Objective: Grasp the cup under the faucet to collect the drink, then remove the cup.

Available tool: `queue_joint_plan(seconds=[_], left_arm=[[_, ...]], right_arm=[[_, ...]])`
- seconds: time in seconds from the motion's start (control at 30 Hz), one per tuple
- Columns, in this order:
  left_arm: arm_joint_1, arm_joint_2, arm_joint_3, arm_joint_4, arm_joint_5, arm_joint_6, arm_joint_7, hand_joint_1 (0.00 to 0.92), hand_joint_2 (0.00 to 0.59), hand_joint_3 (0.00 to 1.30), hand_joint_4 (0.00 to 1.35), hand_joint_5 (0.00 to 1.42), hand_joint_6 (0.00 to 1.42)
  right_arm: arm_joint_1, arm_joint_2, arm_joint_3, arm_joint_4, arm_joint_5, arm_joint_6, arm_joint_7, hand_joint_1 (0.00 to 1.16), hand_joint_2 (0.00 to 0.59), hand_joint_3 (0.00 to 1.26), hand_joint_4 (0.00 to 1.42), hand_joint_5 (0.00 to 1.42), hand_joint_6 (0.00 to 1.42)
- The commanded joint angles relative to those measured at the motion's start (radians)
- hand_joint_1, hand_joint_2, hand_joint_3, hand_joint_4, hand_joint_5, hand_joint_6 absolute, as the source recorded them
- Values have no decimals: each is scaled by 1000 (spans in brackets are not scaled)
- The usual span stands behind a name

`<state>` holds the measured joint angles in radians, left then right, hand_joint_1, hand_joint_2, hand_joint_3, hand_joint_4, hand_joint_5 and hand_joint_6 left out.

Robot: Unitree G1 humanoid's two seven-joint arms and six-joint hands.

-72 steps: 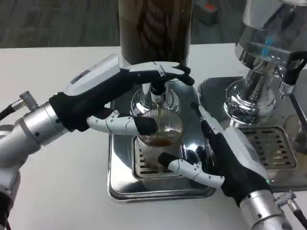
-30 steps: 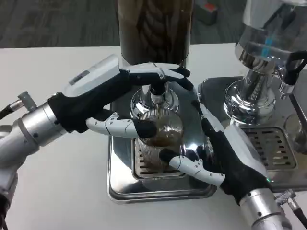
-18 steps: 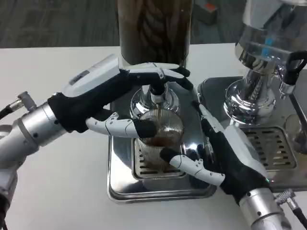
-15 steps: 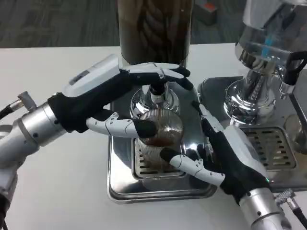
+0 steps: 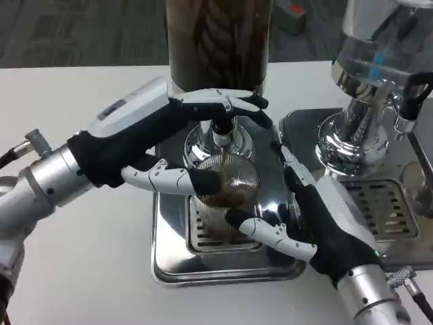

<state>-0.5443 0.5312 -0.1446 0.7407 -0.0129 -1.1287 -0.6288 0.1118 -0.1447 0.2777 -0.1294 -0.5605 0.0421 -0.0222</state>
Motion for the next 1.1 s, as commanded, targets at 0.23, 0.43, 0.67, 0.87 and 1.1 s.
queue_joint_plan(seconds=[0.23,0.43,0.67,0.87,1.1], left_arm=[[20,-8,4,47,-52,51,-34,0,105,306,180,173,258],[9,-24,20,59,-108,70,-61,0,119,276,165,171,259],[1,-58,56,55,-217,123,-145,0,121,247,143,168,261],[-2,-80,104,38,-278,172,-210,0,124,219,138,177,273],[1,-96,149,9,-308,207,-251,0,123,202,128,178,274]], right_arm=[[-17,3,-6,16,7,2,-19,257,0,0,0,0,65],[-18,4,-5,26,8,2,-26,326,5,0,0,0,65],[-14,10,-3,34,6,0,-41,384,49,0,0,0,80],[-13,15,-1,44,8,-4,-49,417,92,0,0,0,80],[-12,18,1,50,11,-4,-50,436,117,0,0,0,80]])
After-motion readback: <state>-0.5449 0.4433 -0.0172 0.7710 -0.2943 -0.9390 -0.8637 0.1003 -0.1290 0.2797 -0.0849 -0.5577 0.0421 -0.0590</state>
